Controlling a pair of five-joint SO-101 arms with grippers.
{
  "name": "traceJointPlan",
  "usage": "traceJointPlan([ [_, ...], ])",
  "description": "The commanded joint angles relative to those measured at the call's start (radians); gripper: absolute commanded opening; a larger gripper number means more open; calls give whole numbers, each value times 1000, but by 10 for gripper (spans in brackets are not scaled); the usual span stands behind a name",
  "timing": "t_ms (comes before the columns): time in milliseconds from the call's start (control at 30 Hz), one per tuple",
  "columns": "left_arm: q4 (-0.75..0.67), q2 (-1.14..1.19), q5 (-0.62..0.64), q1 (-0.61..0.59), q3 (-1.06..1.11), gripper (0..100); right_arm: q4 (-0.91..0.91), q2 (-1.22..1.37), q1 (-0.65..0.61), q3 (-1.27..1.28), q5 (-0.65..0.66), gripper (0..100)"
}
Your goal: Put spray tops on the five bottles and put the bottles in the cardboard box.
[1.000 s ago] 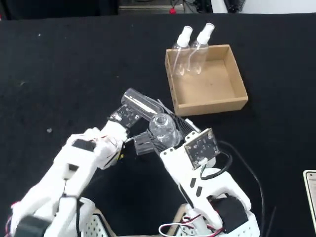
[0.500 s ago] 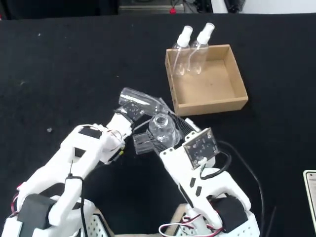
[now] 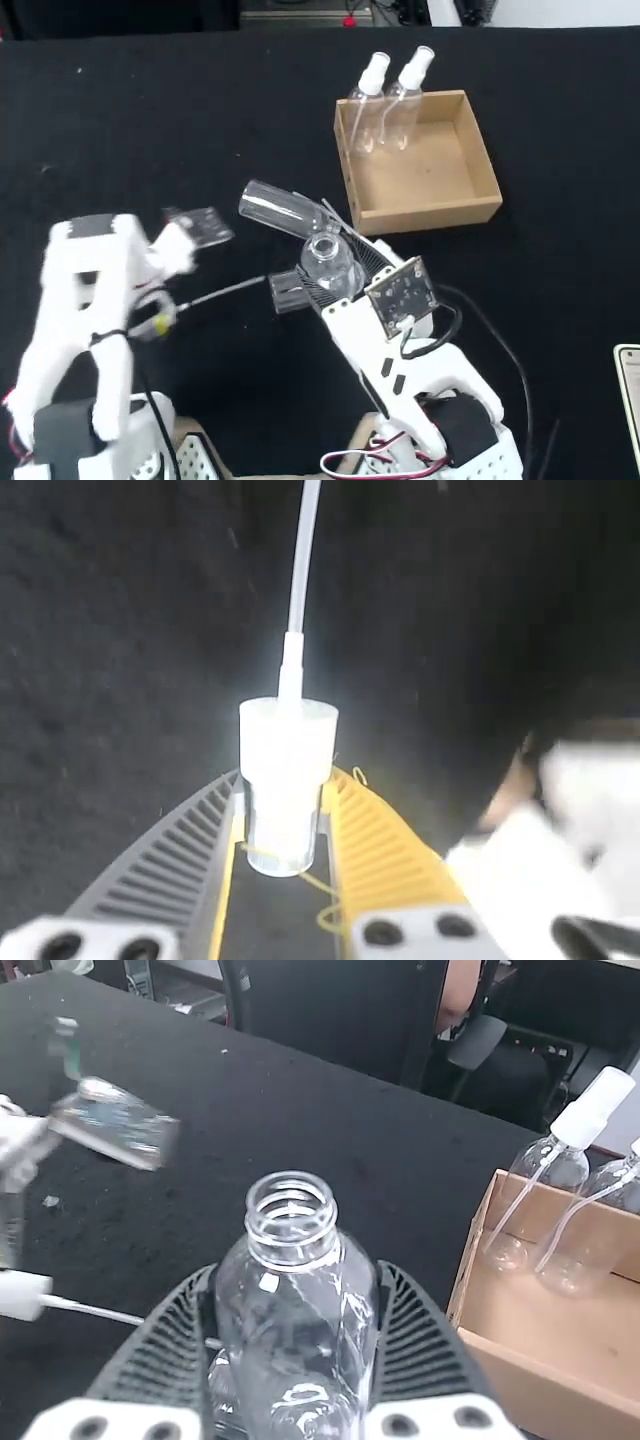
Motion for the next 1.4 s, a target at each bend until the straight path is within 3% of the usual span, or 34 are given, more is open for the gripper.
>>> traceJointPlan([
  [0,9,-34,-296,-232,-58,33,-15,-104,-3,-8,0,12],
  [100,-97,-34,-402,-394,-56,34,-15,-104,-3,-8,-2,12],
  [200,-207,-32,-407,-481,-35,50,-15,-104,-3,-8,-2,12],
  [400,-367,-34,-402,-545,35,259,-8,-104,-3,-8,2,12],
  [467,-407,-40,-362,-567,31,293,5,-104,-3,-10,3,12],
  [633,-451,-46,-224,-595,-51,272,5,-104,-3,-10,3,12],
  [733,-416,-46,-20,-598,-111,267,5,-104,-3,-10,3,12],
  [900,-121,-43,462,-588,-142,269,5,-104,-3,-10,5,12],
  [1033,60,-35,735,-588,-148,270,5,-104,-3,-10,5,12],
  [1133,77,-32,959,-578,-131,272,5,-104,-3,-10,5,12],
  [1267,75,-34,1369,-573,-45,272,5,-104,-3,-10,5,12],
  [1367,21,-34,1540,-578,-2,272,6,-104,-3,-10,5,12],
])
